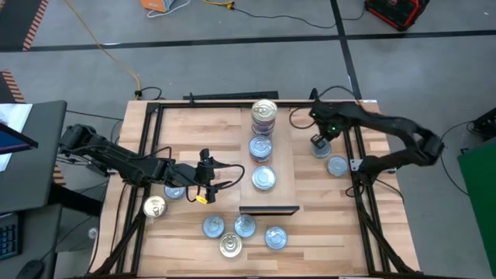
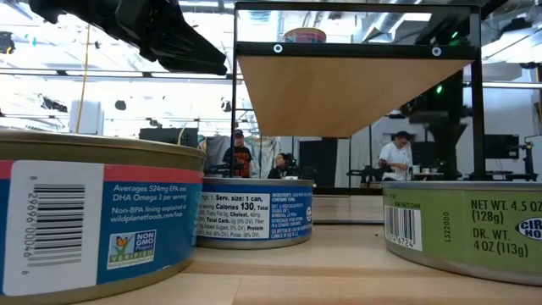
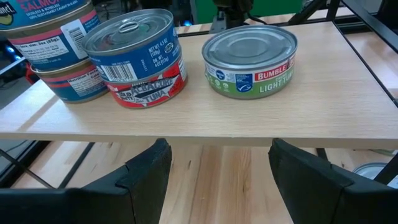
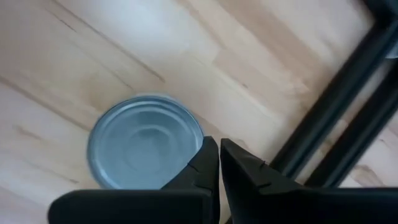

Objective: Stack canned seafood by type on shelf
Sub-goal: Stack the green and white tuna can on top of the green and white tuna can on the shelf

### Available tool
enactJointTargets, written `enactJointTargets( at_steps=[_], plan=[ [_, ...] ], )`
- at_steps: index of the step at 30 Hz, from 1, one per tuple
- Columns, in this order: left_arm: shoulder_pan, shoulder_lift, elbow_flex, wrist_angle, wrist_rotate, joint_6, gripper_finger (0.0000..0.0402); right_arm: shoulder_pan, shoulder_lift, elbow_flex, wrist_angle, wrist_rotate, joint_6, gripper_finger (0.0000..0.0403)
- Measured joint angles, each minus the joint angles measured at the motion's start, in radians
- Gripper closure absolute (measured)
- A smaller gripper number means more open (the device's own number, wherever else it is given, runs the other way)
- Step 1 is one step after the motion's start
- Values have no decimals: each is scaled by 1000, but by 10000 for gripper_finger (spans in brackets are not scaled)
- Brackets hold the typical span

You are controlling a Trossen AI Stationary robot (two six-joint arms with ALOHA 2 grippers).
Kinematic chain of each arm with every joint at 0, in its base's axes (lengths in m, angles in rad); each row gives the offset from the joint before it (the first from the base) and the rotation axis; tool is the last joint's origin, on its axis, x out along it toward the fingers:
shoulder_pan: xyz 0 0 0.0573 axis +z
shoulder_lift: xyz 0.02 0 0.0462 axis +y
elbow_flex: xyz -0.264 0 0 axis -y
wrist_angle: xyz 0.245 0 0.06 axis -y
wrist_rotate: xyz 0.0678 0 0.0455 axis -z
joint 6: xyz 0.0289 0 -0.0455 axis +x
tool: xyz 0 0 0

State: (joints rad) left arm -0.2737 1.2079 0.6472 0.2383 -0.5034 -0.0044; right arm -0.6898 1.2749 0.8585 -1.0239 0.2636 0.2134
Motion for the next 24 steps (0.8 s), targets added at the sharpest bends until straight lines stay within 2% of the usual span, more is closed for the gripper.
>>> enactJointTargets(
  at_steps=[5, 10, 13, 18, 24],
  plan=[
    [0, 0, 0, 8, 0, 0, 143, 56, -109, 0, -38, 0, 0, 335],
    [0, 0, 0, 8, 0, 0, 143, 205, -143, -51, -5, -7, 11, 290],
    [0, 0, 0, 8, 0, 0, 143, 301, -142, -99, 27, -1, 56, 248],
    [0, 0, 0, 8, 0, 0, 143, 442, -118, -98, 23, 71, 107, 182],
    [0, 0, 0, 19, 0, 0, 143, 542, -26, -98, 28, 170, 185, 165]
  ],
)
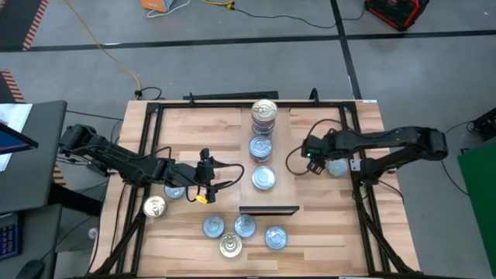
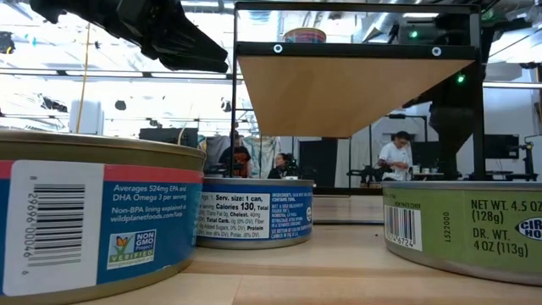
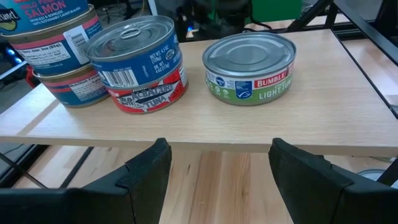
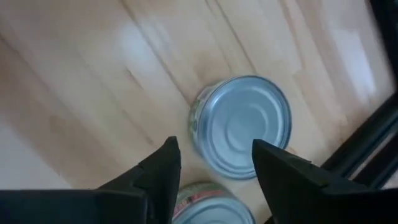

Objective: Stack canned seafood by type on shelf
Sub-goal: Stack the green and white tuna can on top of the green and white tuna can on the shelf

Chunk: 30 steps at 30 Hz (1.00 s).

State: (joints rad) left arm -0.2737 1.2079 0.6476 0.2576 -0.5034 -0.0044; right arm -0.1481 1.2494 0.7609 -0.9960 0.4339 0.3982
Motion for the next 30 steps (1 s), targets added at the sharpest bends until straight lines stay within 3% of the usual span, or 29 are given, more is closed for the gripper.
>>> enactJointTargets(
  at_steps=[8, 14, 22, 30],
  plan=[
    [0, 0, 0, -1, 0, 0, 143, 2, 197, 0, 17, 24, 21, 193],
    [0, 0, 0, -6, 0, 0, 143, -40, 271, 4, 65, 10, 16, 239],
    [0, 0, 0, -13, 0, 0, 143, 22, 282, 5, 73, -44, 15, 334],
    [0, 0, 0, -13, 0, 0, 143, 139, 224, 1, 52, -117, 104, 357]
  ],
)
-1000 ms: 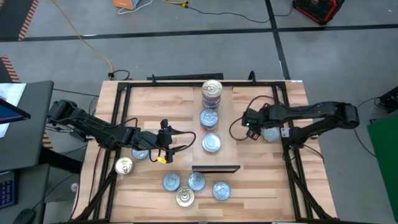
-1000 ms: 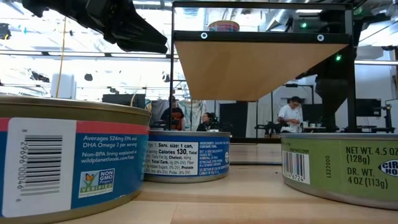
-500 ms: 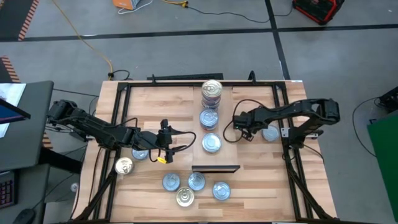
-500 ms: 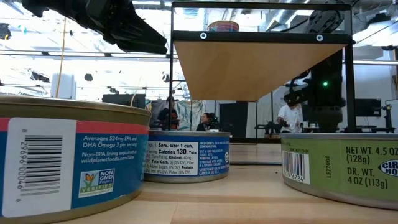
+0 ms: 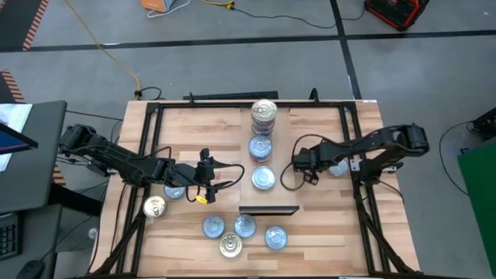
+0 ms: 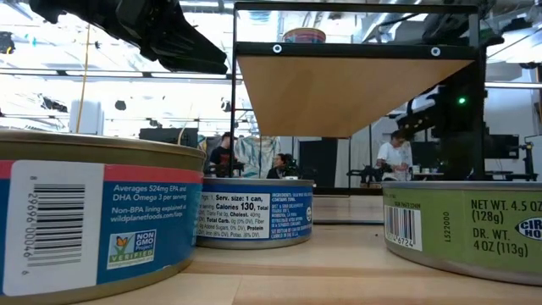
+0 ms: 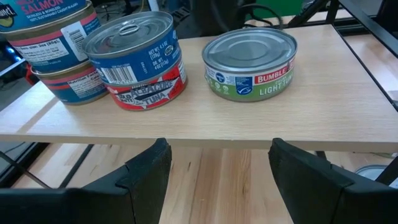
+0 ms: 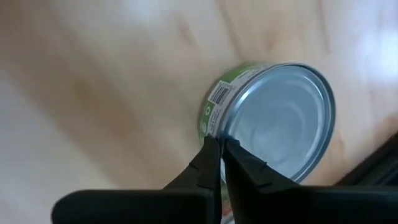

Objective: Stack canned seafood by type on shelf
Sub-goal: Stack the green and white tuna can on top of the green and white tuna can on the shelf

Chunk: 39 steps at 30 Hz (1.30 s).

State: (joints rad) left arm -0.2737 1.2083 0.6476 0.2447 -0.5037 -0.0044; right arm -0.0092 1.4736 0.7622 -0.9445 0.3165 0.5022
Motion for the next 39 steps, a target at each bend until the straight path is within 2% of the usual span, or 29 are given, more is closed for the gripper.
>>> enactJointTargets(
  at_steps=[7, 9, 13, 18, 21, 25, 29, 34, 39],
  plan=[
    [0, 0, 0, 2, 0, 0, 143, 88, -55, -3, 10, -47, 48, 361],
    [0, 0, 0, 6, 0, 0, 143, 97, -86, -3, 21, -90, 48, 368],
    [0, 0, 0, 7, 0, 0, 143, 109, -162, -2, 13, -96, 51, 391],
    [0, 0, 0, 8, 0, 0, 143, 91, -251, -2, -5, -99, 56, 391],
    [0, 0, 0, 9, 0, 0, 143, 87, -272, -2, -36, -98, 72, 374],
    [0, 0, 0, 9, 0, 0, 143, 28, -270, -2, -85, -67, 121, 328],
    [0, 0, 0, 9, 1, -1, 143, -82, -258, -2, -90, -59, 72, 302],
    [0, 0, 0, 8, 5, -5, 143, -193, -221, -1, -95, -59, 28, 301],
    [0, 0, 0, 8, 6, -1, 143, -243, -145, -1, -80, -59, -14, 317]
  ],
)
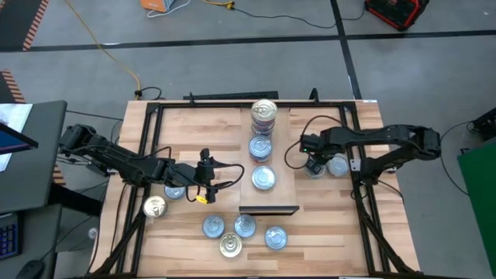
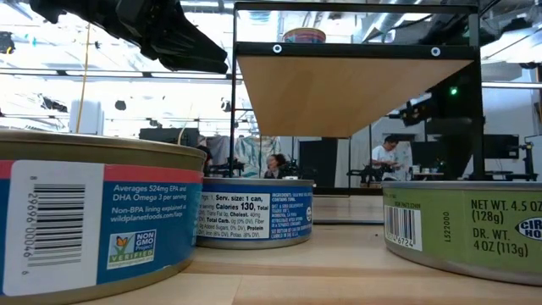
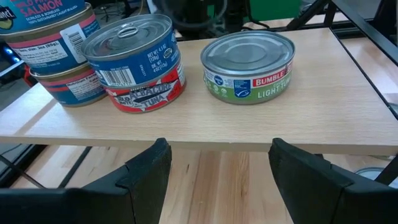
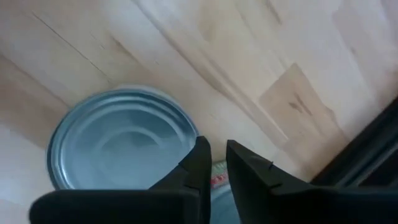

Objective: Stack canned seafood by type on shelf
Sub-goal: Stack the green and white tuna can on top of the green and white tuna can on the shelf

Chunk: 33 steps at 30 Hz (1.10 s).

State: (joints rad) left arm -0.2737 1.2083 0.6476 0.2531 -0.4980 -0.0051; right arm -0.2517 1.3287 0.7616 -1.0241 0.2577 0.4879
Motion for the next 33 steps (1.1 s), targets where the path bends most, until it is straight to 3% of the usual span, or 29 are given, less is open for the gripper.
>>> enactJointTargets(
  at_steps=[15, 27, 33],
  plan=[
    [0, 0, 0, -2, 3, 0, 143, -36, 167, 0, 60, -24, -68, 333],
    [0, 0, 0, -3, 2, 1, 143, 15, -37, 0, 7, -88, -38, 333],
    [0, 0, 0, -3, 2, -1, 143, 45, -5, 0, 15, -96, -17, 333]
  ],
)
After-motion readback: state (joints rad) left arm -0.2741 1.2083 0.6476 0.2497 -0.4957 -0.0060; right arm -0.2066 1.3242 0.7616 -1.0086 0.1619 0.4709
